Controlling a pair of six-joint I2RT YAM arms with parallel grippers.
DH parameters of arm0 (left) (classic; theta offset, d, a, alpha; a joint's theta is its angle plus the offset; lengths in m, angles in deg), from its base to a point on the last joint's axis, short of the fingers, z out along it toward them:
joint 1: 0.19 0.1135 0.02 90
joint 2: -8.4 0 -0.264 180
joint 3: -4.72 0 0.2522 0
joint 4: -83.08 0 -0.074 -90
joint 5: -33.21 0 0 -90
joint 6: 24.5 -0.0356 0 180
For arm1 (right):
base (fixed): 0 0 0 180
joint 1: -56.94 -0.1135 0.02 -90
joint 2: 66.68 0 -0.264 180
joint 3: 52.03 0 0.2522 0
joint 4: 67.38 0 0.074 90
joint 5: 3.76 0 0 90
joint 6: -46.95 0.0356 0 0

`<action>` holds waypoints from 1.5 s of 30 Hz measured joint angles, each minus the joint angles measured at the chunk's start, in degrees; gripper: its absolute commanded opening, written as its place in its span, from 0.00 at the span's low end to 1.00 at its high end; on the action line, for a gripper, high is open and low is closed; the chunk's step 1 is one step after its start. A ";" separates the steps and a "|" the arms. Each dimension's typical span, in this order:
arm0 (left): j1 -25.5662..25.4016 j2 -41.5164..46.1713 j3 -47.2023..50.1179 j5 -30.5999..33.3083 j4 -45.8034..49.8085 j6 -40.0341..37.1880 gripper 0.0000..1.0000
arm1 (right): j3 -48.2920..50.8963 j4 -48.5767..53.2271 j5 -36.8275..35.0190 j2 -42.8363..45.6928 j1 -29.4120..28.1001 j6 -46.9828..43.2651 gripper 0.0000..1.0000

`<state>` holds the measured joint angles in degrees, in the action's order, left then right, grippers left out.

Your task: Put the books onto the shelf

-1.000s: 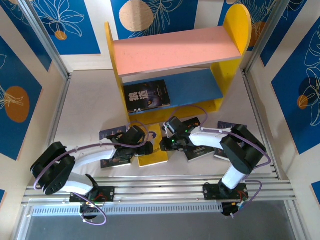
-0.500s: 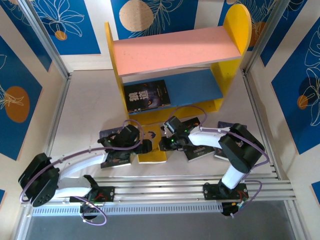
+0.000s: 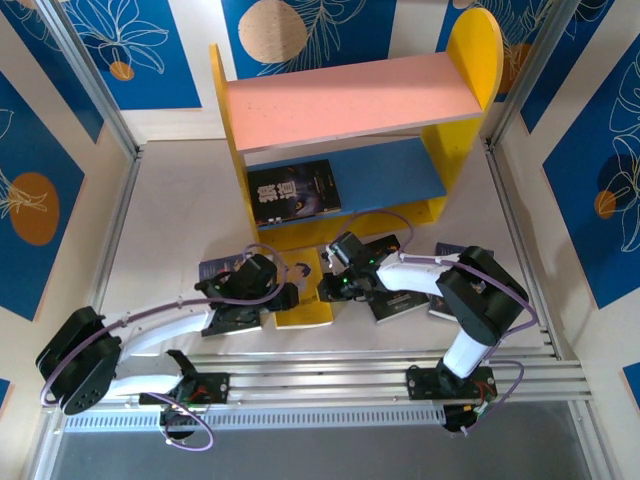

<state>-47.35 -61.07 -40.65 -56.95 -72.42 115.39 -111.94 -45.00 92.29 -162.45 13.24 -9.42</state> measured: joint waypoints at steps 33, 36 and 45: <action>-0.28 3.52 3.87 -3.93 -12.02 2.58 0.62 | 3.13 -7.50 5.38 -0.35 0.81 0.85 0.18; -0.28 2.97 3.30 -3.85 -11.15 2.54 0.60 | 3.28 -7.85 5.62 -0.42 0.81 1.03 0.19; -0.50 4.07 -0.61 0.28 -2.19 2.12 0.55 | 3.96 -9.29 6.67 -0.39 0.81 1.16 0.38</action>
<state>-47.85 -57.01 -41.27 -56.67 -74.60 117.51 -107.99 -54.29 98.95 -162.84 14.05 -8.26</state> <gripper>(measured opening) 0.558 0.329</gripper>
